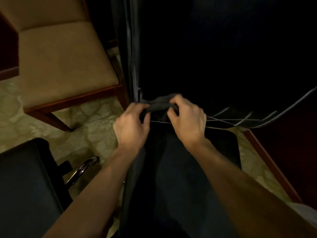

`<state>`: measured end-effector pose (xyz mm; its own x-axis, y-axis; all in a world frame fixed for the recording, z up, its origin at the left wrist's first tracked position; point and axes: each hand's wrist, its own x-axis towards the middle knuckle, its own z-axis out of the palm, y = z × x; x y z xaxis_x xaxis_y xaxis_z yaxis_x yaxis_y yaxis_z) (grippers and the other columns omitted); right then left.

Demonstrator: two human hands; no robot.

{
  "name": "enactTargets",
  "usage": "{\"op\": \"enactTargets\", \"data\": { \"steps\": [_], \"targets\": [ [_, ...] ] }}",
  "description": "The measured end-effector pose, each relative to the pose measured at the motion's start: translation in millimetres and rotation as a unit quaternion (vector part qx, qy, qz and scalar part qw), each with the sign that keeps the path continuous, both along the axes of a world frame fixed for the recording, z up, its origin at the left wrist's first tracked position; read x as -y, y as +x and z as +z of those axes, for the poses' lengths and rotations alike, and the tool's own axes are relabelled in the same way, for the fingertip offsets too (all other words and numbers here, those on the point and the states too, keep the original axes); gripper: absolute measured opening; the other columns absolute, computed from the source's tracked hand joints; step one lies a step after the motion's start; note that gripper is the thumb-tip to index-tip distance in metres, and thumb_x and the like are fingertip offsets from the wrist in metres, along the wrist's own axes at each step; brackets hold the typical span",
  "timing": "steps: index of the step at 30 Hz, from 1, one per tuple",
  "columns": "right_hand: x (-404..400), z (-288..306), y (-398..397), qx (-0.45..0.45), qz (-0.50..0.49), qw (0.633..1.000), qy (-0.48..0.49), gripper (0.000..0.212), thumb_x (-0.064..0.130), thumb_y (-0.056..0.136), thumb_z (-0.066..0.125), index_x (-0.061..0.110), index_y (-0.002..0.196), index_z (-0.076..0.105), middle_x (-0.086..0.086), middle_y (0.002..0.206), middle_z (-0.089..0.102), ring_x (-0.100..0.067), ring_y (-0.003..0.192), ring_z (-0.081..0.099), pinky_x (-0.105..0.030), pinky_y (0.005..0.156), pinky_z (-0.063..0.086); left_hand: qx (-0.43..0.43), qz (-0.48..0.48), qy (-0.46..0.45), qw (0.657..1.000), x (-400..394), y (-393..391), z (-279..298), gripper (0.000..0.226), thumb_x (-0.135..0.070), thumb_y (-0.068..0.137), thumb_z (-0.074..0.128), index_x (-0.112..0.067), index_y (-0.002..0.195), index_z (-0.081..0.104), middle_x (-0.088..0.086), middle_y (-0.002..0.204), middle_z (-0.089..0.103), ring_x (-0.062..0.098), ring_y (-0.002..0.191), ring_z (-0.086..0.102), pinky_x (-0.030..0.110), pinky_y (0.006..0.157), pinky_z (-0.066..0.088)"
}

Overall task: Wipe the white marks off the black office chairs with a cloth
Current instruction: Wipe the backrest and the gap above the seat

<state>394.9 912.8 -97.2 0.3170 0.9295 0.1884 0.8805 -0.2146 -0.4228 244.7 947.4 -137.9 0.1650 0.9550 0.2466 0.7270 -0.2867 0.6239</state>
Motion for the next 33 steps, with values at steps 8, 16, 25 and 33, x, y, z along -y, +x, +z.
{"op": "enactTargets", "data": {
  "steps": [8, 16, 25, 33],
  "targets": [
    [-10.5, 34.4, 0.8, -0.027, -0.001, 0.967, 0.253, 0.018, 0.019, 0.09, 0.063, 0.011, 0.105, 0.07, -0.002, 0.09, 0.069, -0.012, 0.064, 0.061, -0.027, 0.058, 0.049, 0.117, 0.005, 0.103, 0.988, -17.1, 10.5, 40.3, 0.021, -0.019, 0.09, 0.065, -0.015, 0.109, 0.07, 0.001, 0.099, 0.069, 0.018, 0.087, 0.065, 0.034, 0.069, 0.051],
    [-2.2, -17.2, 10.8, 0.011, -0.024, 0.991, 0.13, 0.018, 0.02, 0.089, 0.068, 0.013, 0.105, 0.067, -0.004, 0.083, 0.069, -0.026, 0.067, 0.066, -0.03, 0.064, 0.043, 0.105, 0.03, 0.046, 0.993, -1.4, 24.9, -4.1, 0.024, -0.023, 0.088, 0.067, -0.022, 0.111, 0.072, -0.005, 0.101, 0.07, 0.018, 0.08, 0.067, 0.04, 0.065, 0.056],
    [-7.9, -48.6, 31.0, 0.001, 0.021, 0.968, 0.25, 0.014, 0.021, 0.09, 0.064, 0.012, 0.101, 0.065, -0.001, 0.087, 0.069, -0.018, 0.07, 0.064, -0.029, 0.057, 0.048, 0.192, 0.08, 0.091, 0.974, -0.3, 53.6, -33.0, 0.022, -0.023, 0.087, 0.066, -0.023, 0.107, 0.073, -0.009, 0.102, 0.072, 0.012, 0.092, 0.068, 0.036, 0.079, 0.056],
    [-13.6, -64.5, 28.0, -0.035, 0.015, 0.956, 0.292, 0.012, 0.025, 0.088, 0.06, 0.019, 0.098, 0.061, 0.005, 0.087, 0.066, -0.02, 0.078, 0.062, -0.041, 0.066, 0.051, 0.179, 0.04, 0.121, 0.976, -7.8, 45.4, -46.3, 0.018, -0.031, 0.087, 0.064, -0.032, 0.104, 0.071, -0.013, 0.094, 0.072, 0.013, 0.089, 0.068, 0.041, 0.075, 0.056]
  ]
}}
